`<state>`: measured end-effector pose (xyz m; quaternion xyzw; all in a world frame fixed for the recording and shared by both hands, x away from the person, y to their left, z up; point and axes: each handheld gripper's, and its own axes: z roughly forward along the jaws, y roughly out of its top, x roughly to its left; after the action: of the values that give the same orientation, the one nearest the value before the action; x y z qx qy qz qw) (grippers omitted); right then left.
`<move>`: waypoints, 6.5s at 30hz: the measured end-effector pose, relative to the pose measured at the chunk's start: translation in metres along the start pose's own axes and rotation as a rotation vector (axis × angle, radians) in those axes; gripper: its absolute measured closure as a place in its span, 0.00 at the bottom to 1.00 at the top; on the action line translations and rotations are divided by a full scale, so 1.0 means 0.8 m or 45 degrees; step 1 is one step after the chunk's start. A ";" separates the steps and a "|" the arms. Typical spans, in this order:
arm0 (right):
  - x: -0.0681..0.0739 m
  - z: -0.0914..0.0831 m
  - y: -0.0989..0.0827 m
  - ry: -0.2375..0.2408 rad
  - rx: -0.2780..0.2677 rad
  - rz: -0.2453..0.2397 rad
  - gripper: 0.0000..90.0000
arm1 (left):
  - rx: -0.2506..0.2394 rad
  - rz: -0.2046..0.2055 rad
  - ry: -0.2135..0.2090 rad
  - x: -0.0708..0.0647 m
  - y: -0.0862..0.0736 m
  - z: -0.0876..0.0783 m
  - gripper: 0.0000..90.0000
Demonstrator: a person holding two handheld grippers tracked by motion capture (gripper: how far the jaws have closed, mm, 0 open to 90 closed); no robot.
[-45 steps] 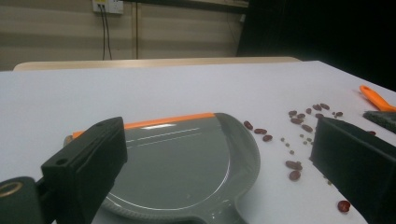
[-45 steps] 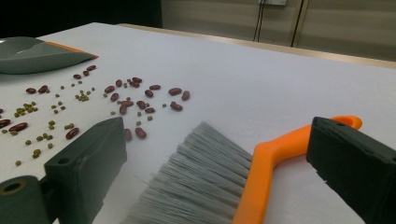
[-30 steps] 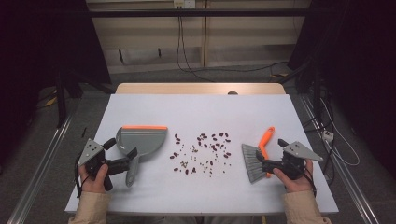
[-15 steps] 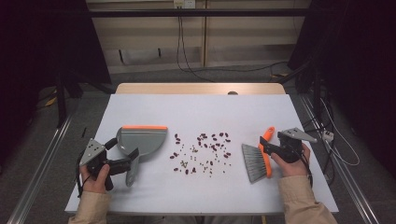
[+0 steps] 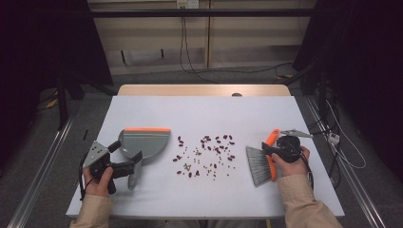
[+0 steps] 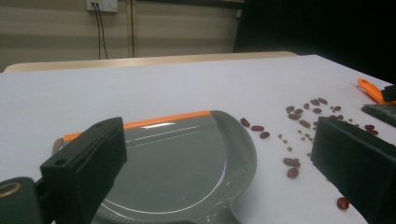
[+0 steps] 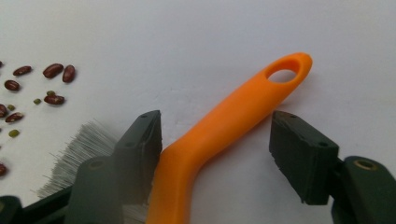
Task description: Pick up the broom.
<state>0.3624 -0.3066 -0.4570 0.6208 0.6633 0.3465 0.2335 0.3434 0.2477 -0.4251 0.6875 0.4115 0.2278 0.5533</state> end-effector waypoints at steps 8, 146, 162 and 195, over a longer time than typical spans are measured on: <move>0.007 0.006 0.001 0.020 0.076 -0.034 0.51 | -0.004 -0.004 -0.004 0.000 0.000 0.000 0.04; 0.179 -0.036 0.109 0.550 -0.407 -0.108 0.79 | 0.154 0.021 -0.530 -0.158 0.082 0.146 0.30; 0.210 -0.027 0.109 0.679 -0.398 -0.136 0.78 | 0.207 -0.073 -0.603 -0.152 0.077 0.152 0.93; 0.135 -0.024 0.056 0.875 -0.371 -0.245 0.45 | 0.225 -0.038 -0.666 -0.151 0.081 0.143 0.94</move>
<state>0.3648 -0.2040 -0.3977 0.3636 0.7019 0.6017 0.1148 0.3842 0.0803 -0.3789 0.7624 0.2829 -0.0024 0.5819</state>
